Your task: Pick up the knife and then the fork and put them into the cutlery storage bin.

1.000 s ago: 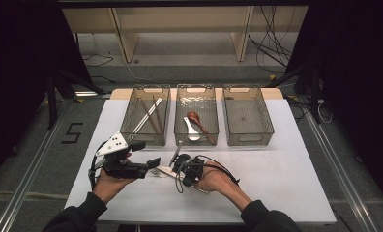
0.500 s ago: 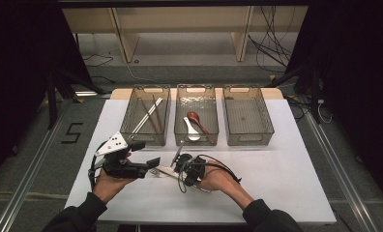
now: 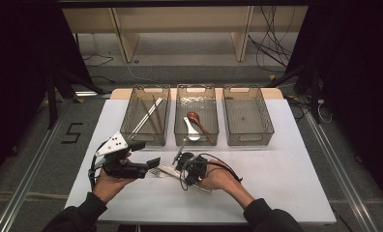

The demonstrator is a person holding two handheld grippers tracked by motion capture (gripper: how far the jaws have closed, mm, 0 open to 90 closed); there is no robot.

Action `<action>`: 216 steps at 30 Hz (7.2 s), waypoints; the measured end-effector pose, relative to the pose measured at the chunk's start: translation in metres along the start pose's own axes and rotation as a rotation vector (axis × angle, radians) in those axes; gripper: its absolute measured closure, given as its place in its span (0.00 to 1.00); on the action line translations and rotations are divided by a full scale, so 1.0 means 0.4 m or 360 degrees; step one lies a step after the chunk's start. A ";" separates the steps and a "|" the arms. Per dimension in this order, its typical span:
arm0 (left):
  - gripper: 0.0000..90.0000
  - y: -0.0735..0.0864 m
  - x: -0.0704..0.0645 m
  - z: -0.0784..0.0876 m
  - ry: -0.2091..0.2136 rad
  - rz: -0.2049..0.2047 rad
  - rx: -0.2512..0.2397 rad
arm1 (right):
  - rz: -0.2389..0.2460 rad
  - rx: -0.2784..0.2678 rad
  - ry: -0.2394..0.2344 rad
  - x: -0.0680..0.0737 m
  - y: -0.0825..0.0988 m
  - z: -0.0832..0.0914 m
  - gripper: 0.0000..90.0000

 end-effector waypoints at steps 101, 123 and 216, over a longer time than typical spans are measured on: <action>0.17 -0.001 0.003 -0.002 -0.0024 -0.0013 -0.0008 | -0.1112 -0.0681 0.0371 -0.576 0.191 0.337 0.90; 0.17 -0.003 0.000 -0.001 -0.0019 -0.0013 -0.0014 | -0.1214 -0.0589 0.0400 -0.617 0.180 0.280 0.89; 0.17 -0.004 0.006 0.004 -0.0038 -0.0014 -0.0030 | -0.0066 -0.0378 0.0010 -0.044 -0.062 0.067 0.35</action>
Point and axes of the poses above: each handheld gripper's, and its own axes: z roughly backward along the jaws, y roughly out of its underside, x roughly to its left, the point moved 7 cm from there along -z, roughly forward along the jaws
